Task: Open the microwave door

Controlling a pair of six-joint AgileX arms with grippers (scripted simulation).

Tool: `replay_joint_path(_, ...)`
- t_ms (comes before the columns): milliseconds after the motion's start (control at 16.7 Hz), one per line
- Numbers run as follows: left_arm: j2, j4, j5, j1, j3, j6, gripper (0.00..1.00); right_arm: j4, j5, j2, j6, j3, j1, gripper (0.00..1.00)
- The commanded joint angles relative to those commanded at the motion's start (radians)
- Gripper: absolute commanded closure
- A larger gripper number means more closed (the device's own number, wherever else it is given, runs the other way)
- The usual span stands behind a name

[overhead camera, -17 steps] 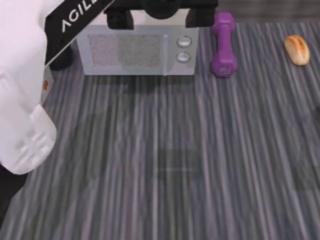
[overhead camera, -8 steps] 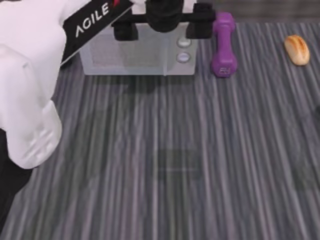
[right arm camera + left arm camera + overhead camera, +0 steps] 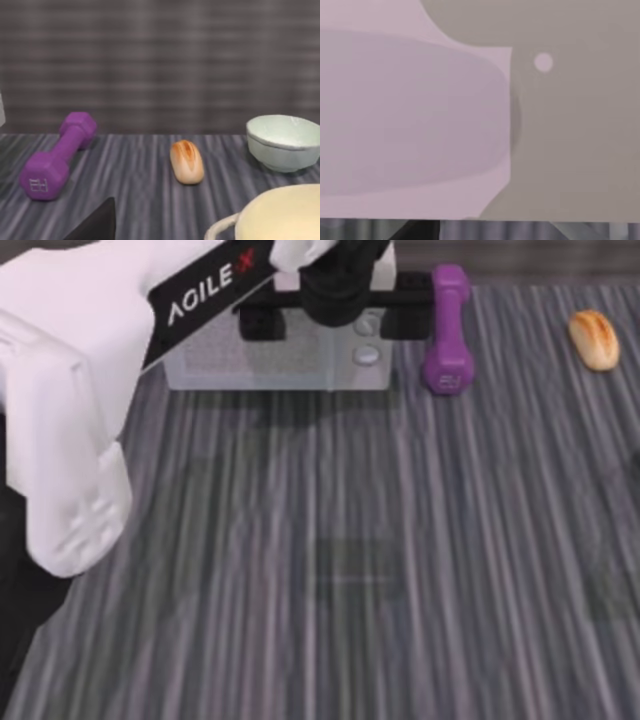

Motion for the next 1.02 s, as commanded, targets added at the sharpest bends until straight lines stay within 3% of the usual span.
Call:
replay_joint_path(660, 0.0, 0.0, 0.0, 0.0, 0.0, 0.0, 0.98, 0.0, 0.0, 0.0, 0.0, 0.0, 0.0, 0.0)
replay_joint_path(1020, 0.0, 0.0, 0.0, 0.0, 0.0, 0.0, 1.0, 0.0, 0.0, 0.0, 0.0, 0.0, 0.0, 0.0)
